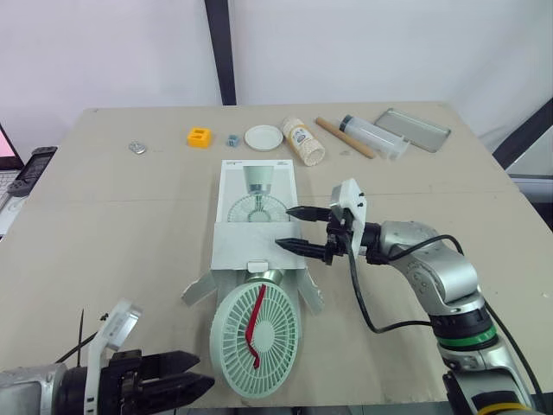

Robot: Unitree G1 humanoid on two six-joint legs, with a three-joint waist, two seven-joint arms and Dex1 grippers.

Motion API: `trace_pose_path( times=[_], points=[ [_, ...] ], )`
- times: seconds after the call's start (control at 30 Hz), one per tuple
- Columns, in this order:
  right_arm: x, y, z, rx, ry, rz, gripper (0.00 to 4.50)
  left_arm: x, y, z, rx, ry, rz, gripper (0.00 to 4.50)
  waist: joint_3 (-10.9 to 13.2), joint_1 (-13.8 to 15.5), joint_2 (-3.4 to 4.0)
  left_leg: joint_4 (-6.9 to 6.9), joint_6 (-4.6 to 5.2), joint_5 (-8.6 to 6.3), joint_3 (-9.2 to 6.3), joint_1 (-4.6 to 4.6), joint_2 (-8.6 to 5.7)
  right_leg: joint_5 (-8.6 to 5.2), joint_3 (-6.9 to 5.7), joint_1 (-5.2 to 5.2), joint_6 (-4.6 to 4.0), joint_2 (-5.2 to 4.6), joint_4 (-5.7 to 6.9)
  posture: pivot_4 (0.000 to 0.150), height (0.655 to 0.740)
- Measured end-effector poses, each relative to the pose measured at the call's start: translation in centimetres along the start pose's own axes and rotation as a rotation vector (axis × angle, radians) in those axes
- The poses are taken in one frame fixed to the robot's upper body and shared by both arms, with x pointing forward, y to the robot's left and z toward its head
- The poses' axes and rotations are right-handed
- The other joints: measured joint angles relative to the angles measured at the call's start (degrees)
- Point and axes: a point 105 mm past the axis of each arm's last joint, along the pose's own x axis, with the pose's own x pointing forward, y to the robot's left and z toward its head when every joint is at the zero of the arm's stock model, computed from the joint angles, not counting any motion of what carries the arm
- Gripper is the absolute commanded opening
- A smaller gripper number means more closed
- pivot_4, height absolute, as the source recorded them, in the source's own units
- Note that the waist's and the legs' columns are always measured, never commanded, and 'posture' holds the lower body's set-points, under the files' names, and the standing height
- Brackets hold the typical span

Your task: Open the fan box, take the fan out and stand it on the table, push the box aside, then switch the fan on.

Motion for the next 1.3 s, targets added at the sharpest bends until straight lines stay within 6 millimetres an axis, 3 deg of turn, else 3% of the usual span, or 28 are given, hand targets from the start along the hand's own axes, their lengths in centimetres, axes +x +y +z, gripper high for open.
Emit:
trace_pose_path(
  times=[0.13,0.2,0.27,0.3,0.4,0.6,0.67,0.8,1.03,1.3],
  points=[
    [0.0,0.2,0.0,0.002,-0.011,0.009,4.44,-1.4,1.8,0.8,0.07,-0.008,0.097,4.5,0.01,-0.11,-0.01,0.0,0.0,0.0,-0.01,0.0,0.01,0.0,-0.02,0.01,0.0,0.0,0.0,0.15,0.74],
    [-0.2,0.3,-0.2,0.008,-0.013,0.007,4.44,-2.3,2.7,1.9,0.129,-0.03,0.155,4.5,0.01,-0.1,-0.01,0.0,0.0,0.0,-0.03,0.0,0.01,0.0,-0.04,0.01,0.0,0.0,0.0,0.15,0.74],
    [-0.3,0.4,-0.7,0.023,-0.011,0.007,4.44,-3.8,3.6,4.4,0.239,-0.103,0.233,4.5,0.02,-0.06,-0.02,0.01,-0.01,0.01,-0.06,-0.02,0.0,0.0,-0.09,0.01,0.0,-0.03,0.0,0.15,0.74],
    [-0.3,0.5,-0.7,0.028,-0.017,0.011,4.44,-4.5,3.4,6.3,0.344,-0.131,0.26,4.5,0.04,-0.11,-0.06,0.01,-0.02,0.01,-0.06,-0.05,0.01,0.0,-0.09,-0.01,0.0,-0.04,-0.02,0.15,0.74],
    [-0.4,0.7,-0.3,0.029,-0.043,0.033,4.44,-4.8,2.3,8.6,0.504,-0.143,0.257,4.5,0.06,-0.12,-0.05,0.01,-0.02,0.01,-0.07,-0.12,0.02,0.01,-0.12,-0.09,0.0,-0.05,-0.03,0.15,0.74],
    [-1.2,1.2,0.6,0.055,-0.114,0.09,4.44,-5.4,2.3,11.0,0.785,-0.126,0.351,4.5,0.08,-0.17,-0.04,-0.01,-0.03,0.02,0.0,-0.16,0.07,0.04,-0.14,-0.2,-0.04,-0.06,-0.02,0.15,0.74],
    [-1.8,1.4,0.6,0.056,-0.131,0.113,4.44,-5.0,2.2,12.3,0.957,-0.163,0.386,4.5,0.08,-0.1,-0.04,0.0,-0.04,0.02,-0.01,-0.17,0.08,0.09,-0.16,-0.18,-0.04,-0.08,-0.03,0.15,0.74],
    [-2.1,1.8,0.4,0.047,-0.138,0.132,4.44,-3.4,1.6,13.2,1.112,-0.208,0.36,4.5,0.1,-0.09,-0.11,0.04,-0.03,0.01,-0.03,-0.21,0.1,0.1,-0.15,-0.2,-0.03,-0.08,0.0,0.15,0.74],
    [-3.4,2.4,0.0,0.02,-0.137,0.161,4.44,-0.6,0.2,12.6,1.264,-0.205,0.254,4.5,0.11,-0.13,-0.12,0.1,-0.01,0.0,0.05,-0.25,0.1,0.12,-0.14,-0.31,-0.03,-0.05,0.15,0.15,0.74],
    [-3.9,-0.3,-0.3,-0.083,-0.136,0.028,4.44,0.3,0.6,12.4,1.234,-0.212,0.215,4.5,0.1,-0.12,-0.12,0.29,0.03,-0.02,0.11,-0.21,0.08,0.11,-0.11,-0.35,-0.02,-0.04,0.44,0.15,0.74]
  ],
)
